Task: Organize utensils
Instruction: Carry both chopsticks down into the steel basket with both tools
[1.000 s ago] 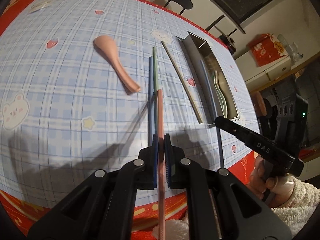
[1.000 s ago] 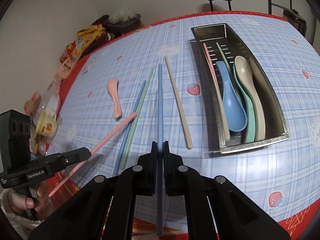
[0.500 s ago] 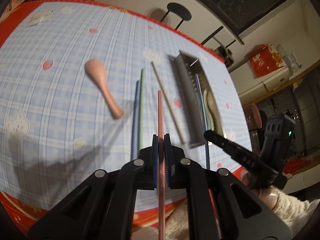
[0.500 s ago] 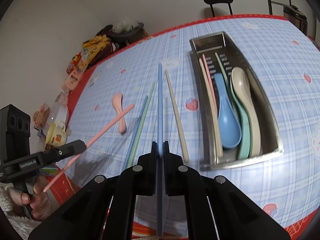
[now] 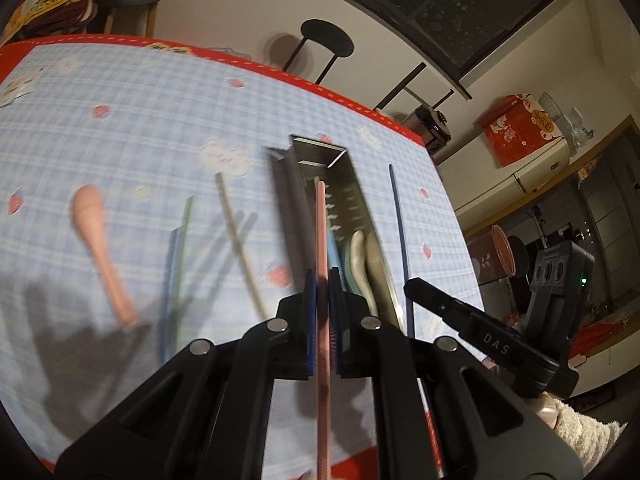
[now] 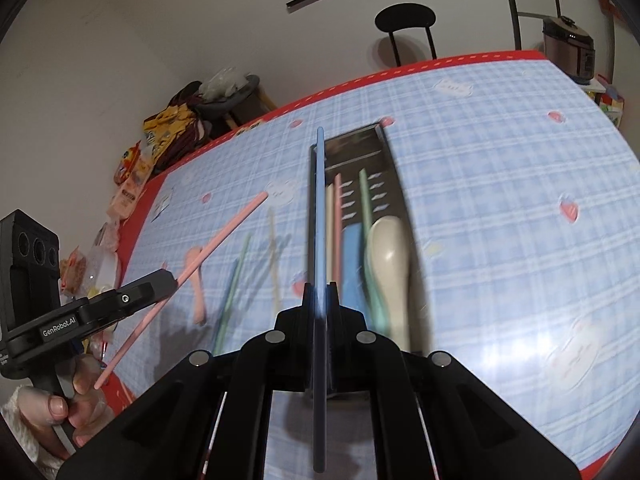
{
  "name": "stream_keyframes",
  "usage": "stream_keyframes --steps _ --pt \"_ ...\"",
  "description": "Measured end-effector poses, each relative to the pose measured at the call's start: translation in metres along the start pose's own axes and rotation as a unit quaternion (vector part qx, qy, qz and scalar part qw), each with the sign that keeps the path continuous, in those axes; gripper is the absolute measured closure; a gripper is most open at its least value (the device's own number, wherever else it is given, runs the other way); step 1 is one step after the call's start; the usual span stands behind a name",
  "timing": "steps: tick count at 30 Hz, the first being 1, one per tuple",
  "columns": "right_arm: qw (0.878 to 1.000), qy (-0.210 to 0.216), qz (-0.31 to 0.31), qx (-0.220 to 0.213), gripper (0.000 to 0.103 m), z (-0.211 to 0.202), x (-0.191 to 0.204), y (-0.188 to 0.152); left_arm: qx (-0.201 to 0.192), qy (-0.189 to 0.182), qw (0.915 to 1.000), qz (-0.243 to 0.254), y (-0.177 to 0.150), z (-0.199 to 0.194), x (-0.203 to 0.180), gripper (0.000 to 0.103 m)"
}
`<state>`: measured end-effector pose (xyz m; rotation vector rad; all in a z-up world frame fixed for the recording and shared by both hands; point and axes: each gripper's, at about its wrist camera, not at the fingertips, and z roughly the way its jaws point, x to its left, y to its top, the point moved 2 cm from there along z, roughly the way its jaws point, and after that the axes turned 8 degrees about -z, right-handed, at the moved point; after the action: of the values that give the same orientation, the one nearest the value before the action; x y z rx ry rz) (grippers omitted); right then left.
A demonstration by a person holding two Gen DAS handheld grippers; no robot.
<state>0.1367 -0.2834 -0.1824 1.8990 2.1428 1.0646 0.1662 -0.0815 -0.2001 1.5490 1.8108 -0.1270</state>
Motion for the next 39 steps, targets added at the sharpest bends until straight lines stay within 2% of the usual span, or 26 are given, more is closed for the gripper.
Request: stream_keyframes --steps 5,11,19,28,37,39 --pt "1.0 0.003 -0.003 0.008 0.097 0.008 -0.018 0.016 -0.013 0.001 0.9998 -0.013 0.01 0.034 -0.024 0.093" --pt "1.0 0.015 -0.009 0.025 0.097 0.025 -0.028 0.029 -0.02 0.006 0.9975 -0.068 0.015 0.073 -0.03 0.093" --pt "0.998 0.025 -0.011 0.051 0.097 0.042 -0.037 0.034 -0.045 0.002 0.9854 -0.164 0.01 0.101 -0.012 0.093" --pt "0.997 0.031 -0.005 0.069 0.097 0.056 -0.042 0.036 -0.059 0.011 0.9787 -0.196 0.006 0.115 -0.004 0.093" --pt "0.996 0.042 0.012 0.079 0.097 0.067 -0.04 0.036 -0.051 -0.006 0.9755 -0.214 0.008 0.123 0.004 0.095" --pt "0.996 0.043 0.013 0.081 0.097 0.069 -0.039 0.037 -0.051 -0.014 0.9748 -0.217 0.008 0.121 0.005 0.092"
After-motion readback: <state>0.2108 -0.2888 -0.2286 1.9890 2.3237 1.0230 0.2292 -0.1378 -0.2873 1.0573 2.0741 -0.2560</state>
